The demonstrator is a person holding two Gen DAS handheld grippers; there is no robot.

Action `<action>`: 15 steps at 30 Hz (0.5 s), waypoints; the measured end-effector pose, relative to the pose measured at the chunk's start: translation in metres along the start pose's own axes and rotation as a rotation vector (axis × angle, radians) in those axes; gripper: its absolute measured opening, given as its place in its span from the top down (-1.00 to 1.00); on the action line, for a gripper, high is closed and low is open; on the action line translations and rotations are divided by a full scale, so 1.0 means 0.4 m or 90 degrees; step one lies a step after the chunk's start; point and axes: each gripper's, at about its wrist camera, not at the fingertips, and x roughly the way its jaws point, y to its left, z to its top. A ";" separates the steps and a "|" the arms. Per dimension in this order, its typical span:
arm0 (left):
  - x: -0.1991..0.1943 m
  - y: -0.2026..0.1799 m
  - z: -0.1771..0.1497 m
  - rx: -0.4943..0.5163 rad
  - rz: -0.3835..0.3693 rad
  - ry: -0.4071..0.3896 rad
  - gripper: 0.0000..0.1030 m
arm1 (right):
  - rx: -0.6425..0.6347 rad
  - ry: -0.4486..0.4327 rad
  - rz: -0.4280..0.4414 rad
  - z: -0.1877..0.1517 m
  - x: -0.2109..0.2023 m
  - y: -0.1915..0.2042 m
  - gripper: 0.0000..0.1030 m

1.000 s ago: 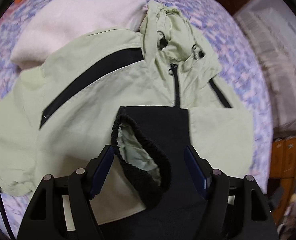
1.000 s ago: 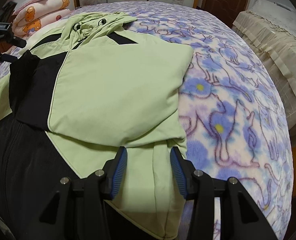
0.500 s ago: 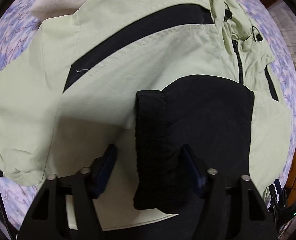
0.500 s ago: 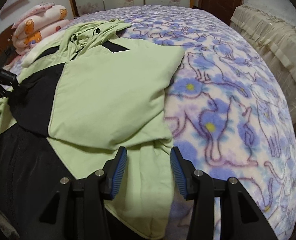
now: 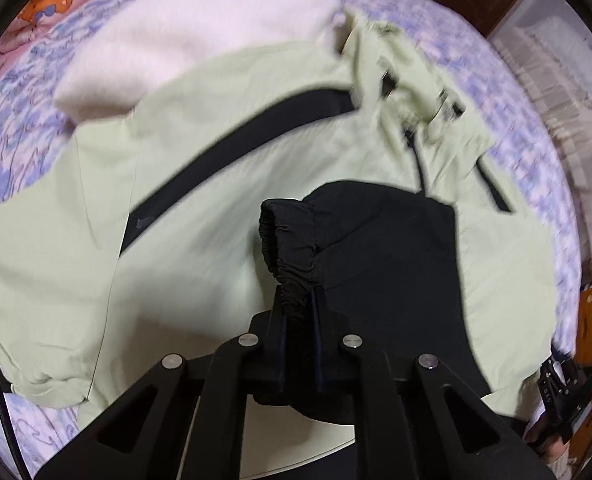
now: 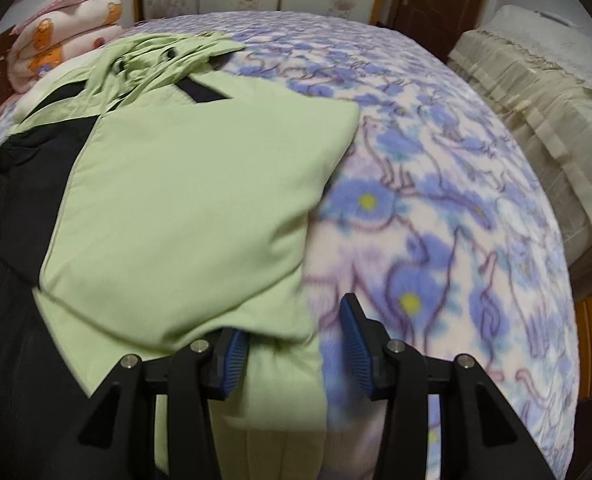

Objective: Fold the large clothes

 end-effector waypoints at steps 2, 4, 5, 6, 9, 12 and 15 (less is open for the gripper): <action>-0.029 -0.021 0.004 0.010 -0.021 -0.047 0.85 | 0.042 -0.033 0.008 -0.003 -0.028 -0.022 0.82; -0.019 -0.040 0.012 0.018 -0.014 -0.062 0.85 | 0.067 -0.043 0.006 -0.019 -0.031 -0.044 0.82; 0.000 -0.038 0.012 0.020 -0.002 -0.054 0.85 | 0.072 -0.029 0.001 -0.029 -0.018 -0.051 0.82; 0.028 -0.029 0.007 0.015 0.010 -0.035 0.84 | 0.076 0.001 0.010 -0.040 0.007 -0.058 0.81; 0.098 0.025 -0.009 -0.024 0.013 0.016 0.66 | 0.071 0.034 0.029 -0.046 0.010 -0.066 0.70; 0.091 0.052 -0.013 -0.050 -0.045 0.011 0.53 | 0.054 0.056 0.088 -0.035 -0.028 -0.076 0.55; 0.094 0.059 -0.003 -0.053 -0.079 0.025 0.25 | 0.065 0.033 0.191 -0.021 -0.085 -0.107 0.30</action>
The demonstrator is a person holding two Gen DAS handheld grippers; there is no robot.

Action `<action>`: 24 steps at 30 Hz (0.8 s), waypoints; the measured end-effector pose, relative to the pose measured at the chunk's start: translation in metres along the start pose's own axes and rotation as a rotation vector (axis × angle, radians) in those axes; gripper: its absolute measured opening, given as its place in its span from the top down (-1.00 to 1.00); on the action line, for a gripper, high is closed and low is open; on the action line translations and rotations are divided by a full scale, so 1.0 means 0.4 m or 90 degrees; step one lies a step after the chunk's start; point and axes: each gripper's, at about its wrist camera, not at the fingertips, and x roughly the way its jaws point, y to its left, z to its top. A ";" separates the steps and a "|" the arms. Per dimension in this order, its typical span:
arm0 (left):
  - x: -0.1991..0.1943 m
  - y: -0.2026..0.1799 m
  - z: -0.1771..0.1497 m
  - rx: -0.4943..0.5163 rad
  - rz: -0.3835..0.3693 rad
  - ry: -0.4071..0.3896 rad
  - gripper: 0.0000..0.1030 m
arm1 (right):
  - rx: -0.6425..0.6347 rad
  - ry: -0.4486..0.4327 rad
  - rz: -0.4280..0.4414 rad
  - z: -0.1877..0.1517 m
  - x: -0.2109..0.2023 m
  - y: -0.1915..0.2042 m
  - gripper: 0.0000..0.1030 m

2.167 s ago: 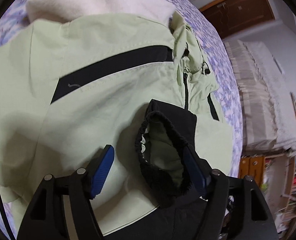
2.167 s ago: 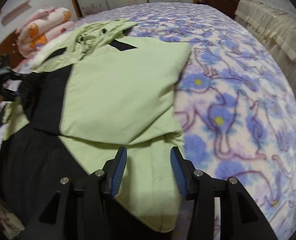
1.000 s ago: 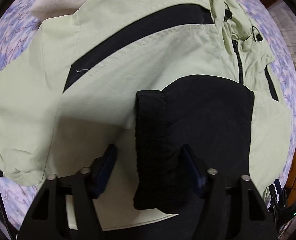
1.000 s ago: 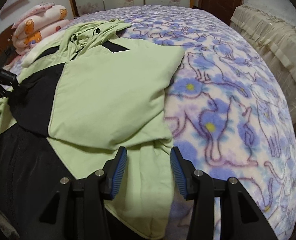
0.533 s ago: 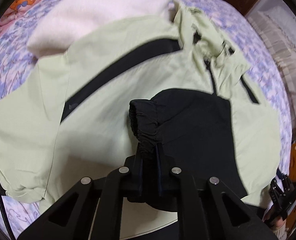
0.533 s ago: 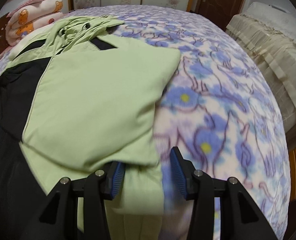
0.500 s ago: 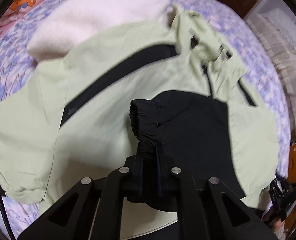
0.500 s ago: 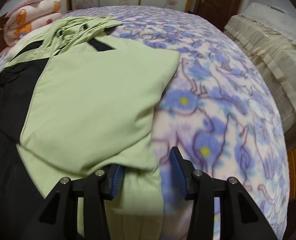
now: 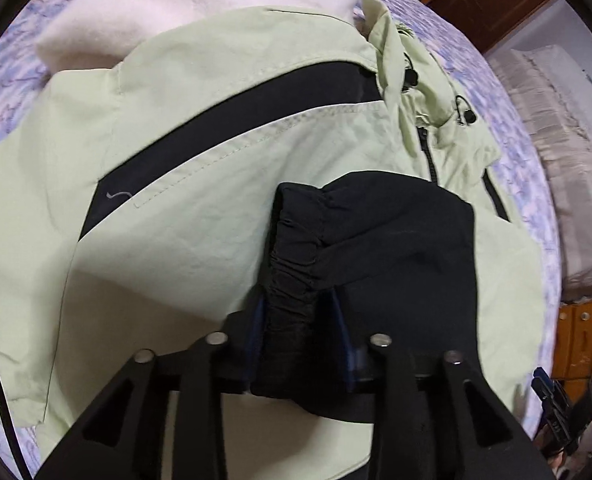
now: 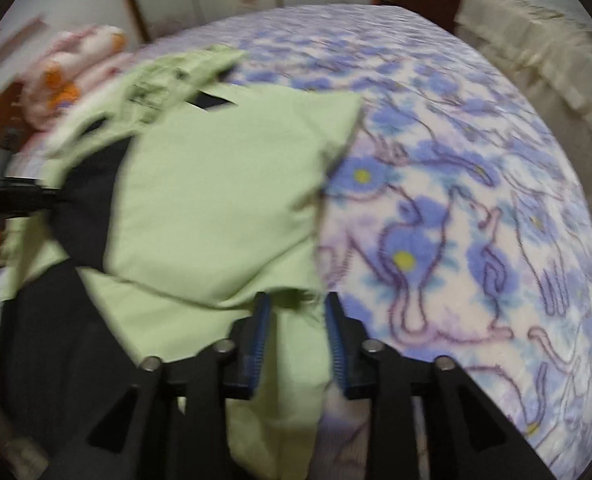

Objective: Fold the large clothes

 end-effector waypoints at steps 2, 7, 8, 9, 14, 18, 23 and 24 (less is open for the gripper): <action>-0.002 -0.004 0.008 0.002 -0.004 -0.007 0.06 | 0.051 -0.022 0.051 0.036 -0.024 -0.028 0.06; 0.018 -0.030 0.028 -0.002 0.009 -0.025 -0.07 | 0.169 -0.028 0.042 0.166 0.052 -0.079 -0.09; 0.023 -0.035 0.032 0.001 0.014 -0.023 -0.07 | 0.185 -0.013 0.034 0.195 0.089 -0.090 -0.09; 0.031 -0.044 0.037 0.007 0.021 -0.022 -0.07 | 0.200 0.004 0.024 0.221 0.124 -0.101 -0.09; 0.044 -0.084 0.049 0.051 0.081 -0.032 0.50 | 0.248 0.046 -0.021 0.298 0.256 -0.128 -0.08; 0.029 -0.092 0.066 0.061 0.079 -0.057 0.69 | 0.168 0.043 -0.073 0.332 0.267 -0.099 0.89; 0.065 -0.106 0.061 0.083 0.125 -0.063 0.70 | 0.120 0.055 -0.170 0.324 0.298 -0.118 0.91; 0.064 -0.111 0.059 0.086 0.131 -0.067 0.70 | 0.123 0.052 -0.169 0.325 0.292 -0.118 0.90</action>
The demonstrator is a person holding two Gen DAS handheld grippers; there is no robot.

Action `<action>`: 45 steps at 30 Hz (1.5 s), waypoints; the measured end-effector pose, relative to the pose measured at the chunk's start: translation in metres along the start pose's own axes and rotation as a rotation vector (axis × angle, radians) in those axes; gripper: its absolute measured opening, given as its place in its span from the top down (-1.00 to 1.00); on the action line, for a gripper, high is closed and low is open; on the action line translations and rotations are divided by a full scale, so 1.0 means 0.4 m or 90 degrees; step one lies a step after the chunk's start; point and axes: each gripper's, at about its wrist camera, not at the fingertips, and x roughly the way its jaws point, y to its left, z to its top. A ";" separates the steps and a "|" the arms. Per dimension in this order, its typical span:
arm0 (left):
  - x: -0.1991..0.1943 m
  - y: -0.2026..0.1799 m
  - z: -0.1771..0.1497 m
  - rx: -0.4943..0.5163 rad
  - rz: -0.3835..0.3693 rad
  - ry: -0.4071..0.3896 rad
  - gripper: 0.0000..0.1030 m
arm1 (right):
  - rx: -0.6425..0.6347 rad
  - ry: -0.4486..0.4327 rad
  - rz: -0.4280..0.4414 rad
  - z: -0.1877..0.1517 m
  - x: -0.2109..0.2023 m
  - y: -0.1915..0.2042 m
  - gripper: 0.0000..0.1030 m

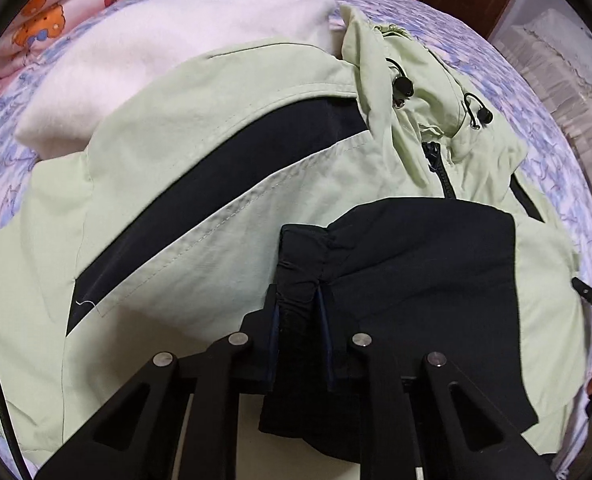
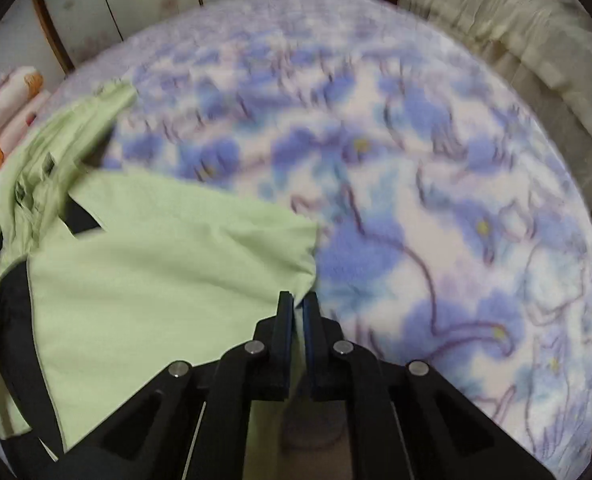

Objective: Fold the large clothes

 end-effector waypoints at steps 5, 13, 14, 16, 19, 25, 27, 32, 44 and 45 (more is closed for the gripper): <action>-0.035 0.022 -0.009 -0.032 -0.010 -0.004 0.61 | 0.046 -0.047 0.013 -0.025 -0.099 -0.017 0.81; -0.179 -0.116 -0.120 0.065 -0.005 -0.180 0.08 | -0.034 -0.083 0.095 -0.164 -0.204 0.179 0.81; -0.168 -0.146 -0.130 0.073 -0.021 -0.160 0.08 | -0.050 -0.075 0.115 -0.186 -0.202 0.220 0.81; -0.139 -0.188 -0.144 0.062 -0.059 -0.106 0.08 | -0.079 -0.058 0.151 -0.227 -0.196 0.297 0.81; -0.086 -0.207 -0.176 0.016 -0.094 -0.057 0.08 | -0.124 -0.042 0.170 -0.276 -0.173 0.389 0.81; -0.024 -0.202 -0.211 0.042 -0.066 -0.039 0.08 | -0.141 -0.018 0.119 -0.301 -0.114 0.351 0.87; -0.027 -0.188 -0.205 0.043 -0.066 -0.036 0.08 | -0.124 -0.044 0.046 -0.290 -0.117 0.279 0.87; -0.031 -0.131 -0.172 0.010 -0.082 -0.034 0.08 | 0.010 -0.049 0.048 -0.270 -0.130 0.032 1.00; -0.063 -0.110 -0.168 -0.012 -0.087 -0.019 -0.08 | -0.004 -0.048 -0.012 -0.289 -0.181 0.076 0.93; -0.071 -0.108 -0.170 -0.015 -0.088 -0.017 -0.12 | -0.002 -0.046 -0.007 -0.294 -0.185 0.079 0.93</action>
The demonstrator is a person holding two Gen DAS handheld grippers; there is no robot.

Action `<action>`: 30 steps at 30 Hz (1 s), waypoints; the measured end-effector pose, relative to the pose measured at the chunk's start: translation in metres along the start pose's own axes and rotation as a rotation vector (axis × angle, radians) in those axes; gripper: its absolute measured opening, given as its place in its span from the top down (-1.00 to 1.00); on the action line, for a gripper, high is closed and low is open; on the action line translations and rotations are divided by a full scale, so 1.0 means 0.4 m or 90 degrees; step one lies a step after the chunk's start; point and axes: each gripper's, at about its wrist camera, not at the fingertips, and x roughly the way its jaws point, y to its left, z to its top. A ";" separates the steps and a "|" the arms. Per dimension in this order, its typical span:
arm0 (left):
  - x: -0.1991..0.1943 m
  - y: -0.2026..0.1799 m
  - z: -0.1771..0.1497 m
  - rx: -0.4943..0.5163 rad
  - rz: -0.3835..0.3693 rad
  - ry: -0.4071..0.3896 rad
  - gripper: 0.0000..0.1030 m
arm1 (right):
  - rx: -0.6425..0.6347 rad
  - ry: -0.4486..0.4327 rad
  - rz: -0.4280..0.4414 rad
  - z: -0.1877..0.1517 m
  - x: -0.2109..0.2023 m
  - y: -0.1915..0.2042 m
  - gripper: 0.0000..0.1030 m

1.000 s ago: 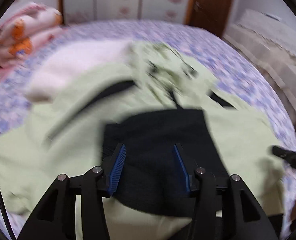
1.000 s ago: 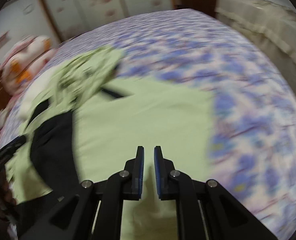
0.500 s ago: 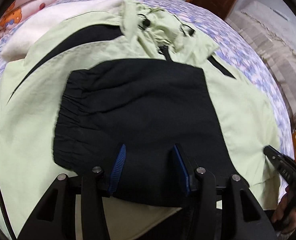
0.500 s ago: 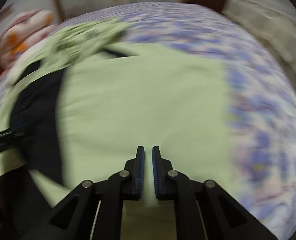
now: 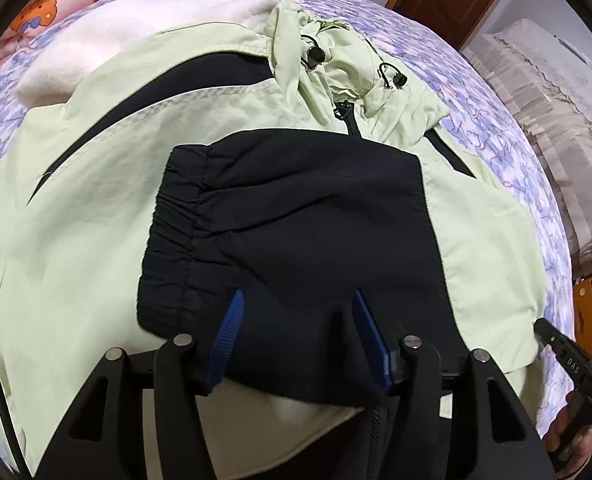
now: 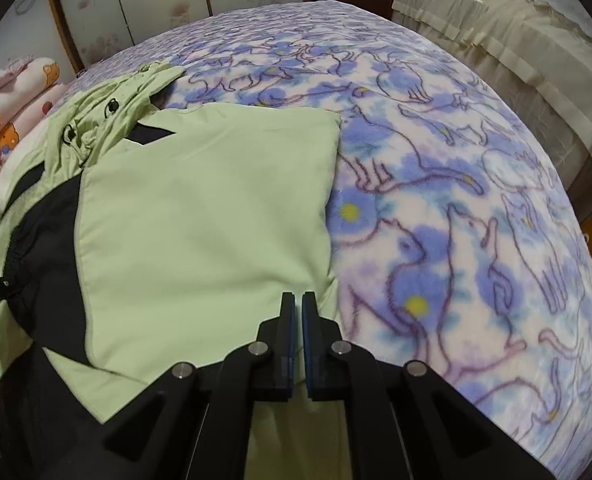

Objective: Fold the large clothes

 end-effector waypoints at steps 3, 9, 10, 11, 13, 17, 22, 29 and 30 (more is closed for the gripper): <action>-0.029 0.001 -0.008 -0.007 0.003 -0.001 -0.17 | 0.006 0.001 0.010 -0.011 -0.029 0.003 0.91; -0.095 -0.002 -0.030 -0.006 0.007 -0.010 -0.20 | 0.010 -0.002 0.023 -0.047 -0.100 0.015 0.70; -0.110 -0.006 -0.037 0.000 0.009 -0.011 -0.20 | 0.009 -0.003 0.024 -0.052 -0.111 0.018 0.65; -0.120 -0.009 -0.042 0.006 0.010 -0.013 -0.20 | 0.005 -0.006 0.024 -0.058 -0.127 0.025 0.63; -0.148 -0.019 -0.058 0.025 0.014 -0.016 -0.20 | -0.001 -0.010 0.024 -0.066 -0.149 0.036 0.62; -0.206 -0.042 -0.093 0.075 0.025 -0.025 -0.20 | -0.011 -0.018 0.027 -0.079 -0.200 0.064 0.62; -0.285 -0.047 -0.146 0.116 0.024 -0.032 -0.20 | -0.033 -0.022 0.028 -0.101 -0.256 0.115 0.62; -0.385 0.011 -0.213 0.143 0.011 -0.014 -0.20 | -0.073 -0.019 0.047 -0.143 -0.310 0.228 0.62; -0.399 0.029 -0.221 0.144 0.009 -0.012 -0.20 | -0.080 -0.019 0.049 -0.147 -0.316 0.245 0.62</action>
